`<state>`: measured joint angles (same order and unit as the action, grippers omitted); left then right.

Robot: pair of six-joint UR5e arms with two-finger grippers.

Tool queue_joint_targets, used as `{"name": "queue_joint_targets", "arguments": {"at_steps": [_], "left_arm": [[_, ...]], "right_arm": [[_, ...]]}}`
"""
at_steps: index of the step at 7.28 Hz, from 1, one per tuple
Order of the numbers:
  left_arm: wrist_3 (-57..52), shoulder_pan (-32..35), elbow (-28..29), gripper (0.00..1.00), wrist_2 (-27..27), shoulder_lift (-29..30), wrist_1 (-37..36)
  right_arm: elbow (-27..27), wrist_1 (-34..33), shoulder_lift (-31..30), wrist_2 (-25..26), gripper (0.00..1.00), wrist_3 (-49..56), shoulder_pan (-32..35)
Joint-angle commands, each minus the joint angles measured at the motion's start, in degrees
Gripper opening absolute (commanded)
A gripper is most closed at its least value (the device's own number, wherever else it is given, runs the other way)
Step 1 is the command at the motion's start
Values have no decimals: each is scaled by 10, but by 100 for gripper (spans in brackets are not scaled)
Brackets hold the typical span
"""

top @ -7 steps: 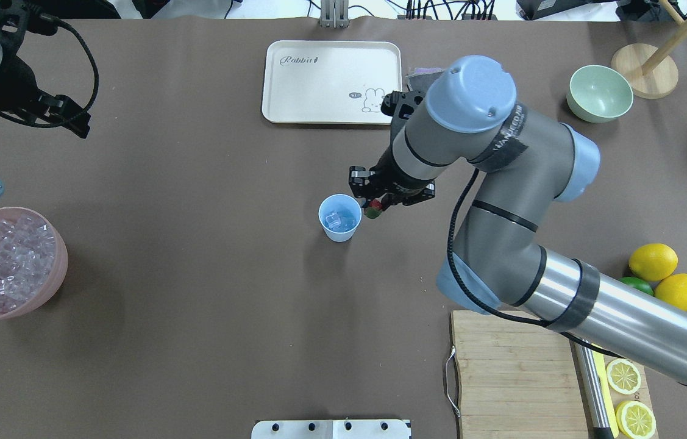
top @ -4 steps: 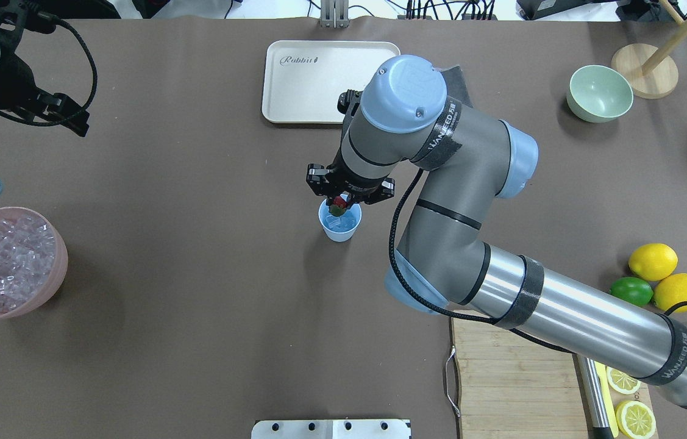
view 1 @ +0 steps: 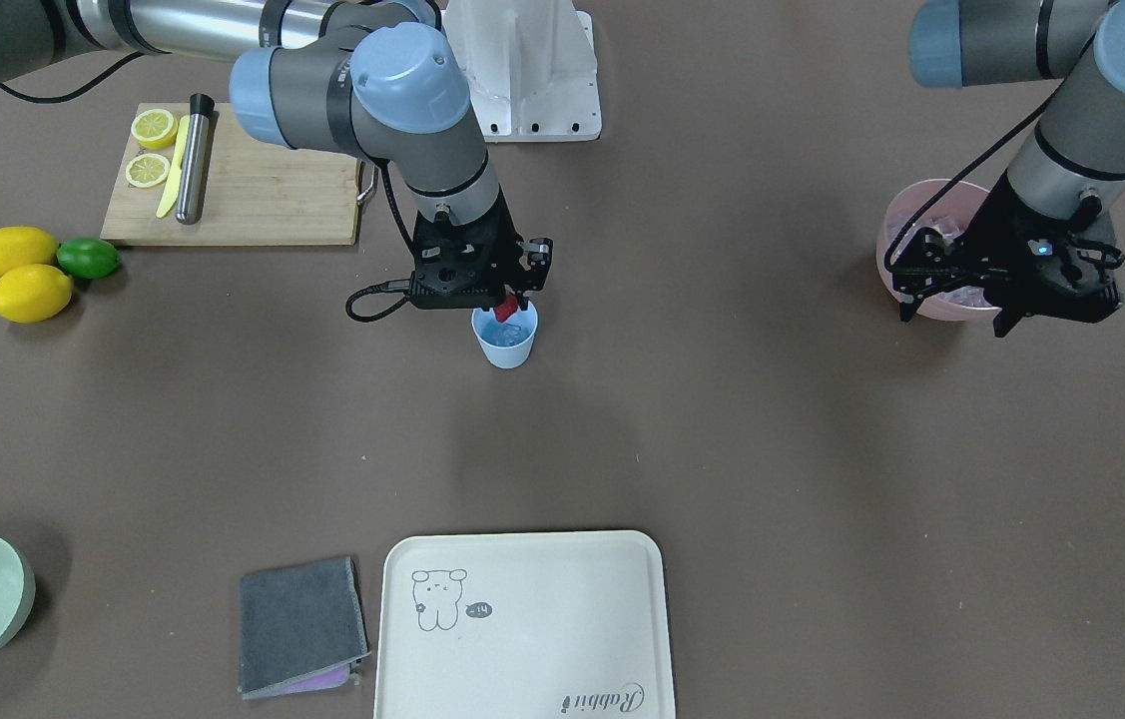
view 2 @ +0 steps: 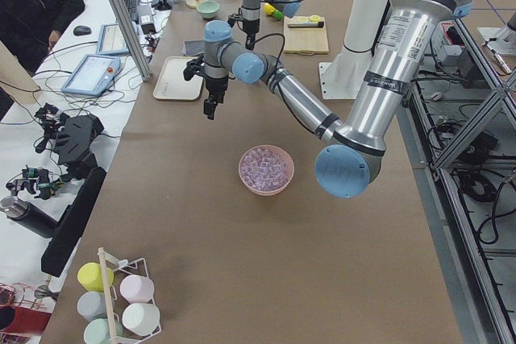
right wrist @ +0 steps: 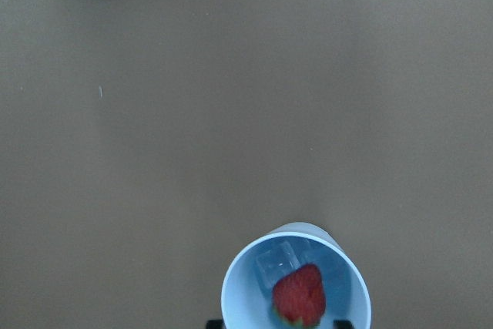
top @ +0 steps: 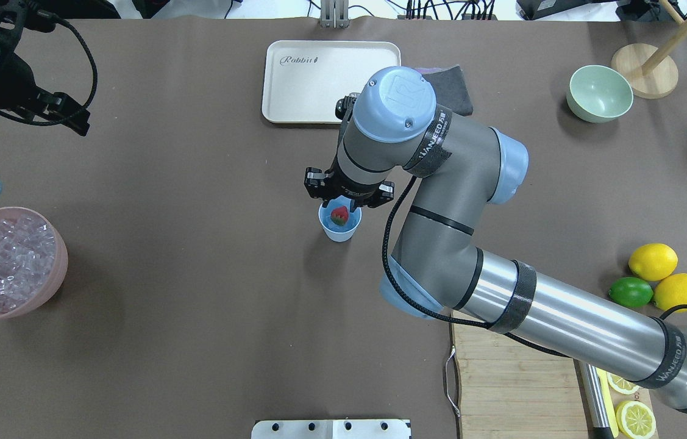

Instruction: Put ice and strawberries in cup

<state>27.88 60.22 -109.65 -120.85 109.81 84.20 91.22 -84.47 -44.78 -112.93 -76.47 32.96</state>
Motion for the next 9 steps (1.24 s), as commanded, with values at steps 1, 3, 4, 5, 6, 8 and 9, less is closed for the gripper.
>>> {"name": "queue_joint_targets", "arguments": {"at_steps": [1,3,4,5,6,8,9], "left_arm": [[2,1,-3,94,0,-1,0],[-5,19,-7,96,-1,-26,-3],[-44,54,-3,96,-3,-44,-3],[-110,105,17,96,-17,-57,-9],[-180,163,58,96,-53,-57,-14],[-277,243,97,96,-77,-87,-14],[-291,252,99,97,-78,-122,-6]], "right_arm": [[6,-3,-4,3,100,1,-1],[59,-7,-66,-18,100,22,43],[99,-7,-129,-54,100,93,88],[117,-19,-177,-105,100,164,157],[130,-45,-209,-160,100,247,236],[153,-112,-310,-186,100,504,368],[146,-175,-330,-179,100,643,427]]}}
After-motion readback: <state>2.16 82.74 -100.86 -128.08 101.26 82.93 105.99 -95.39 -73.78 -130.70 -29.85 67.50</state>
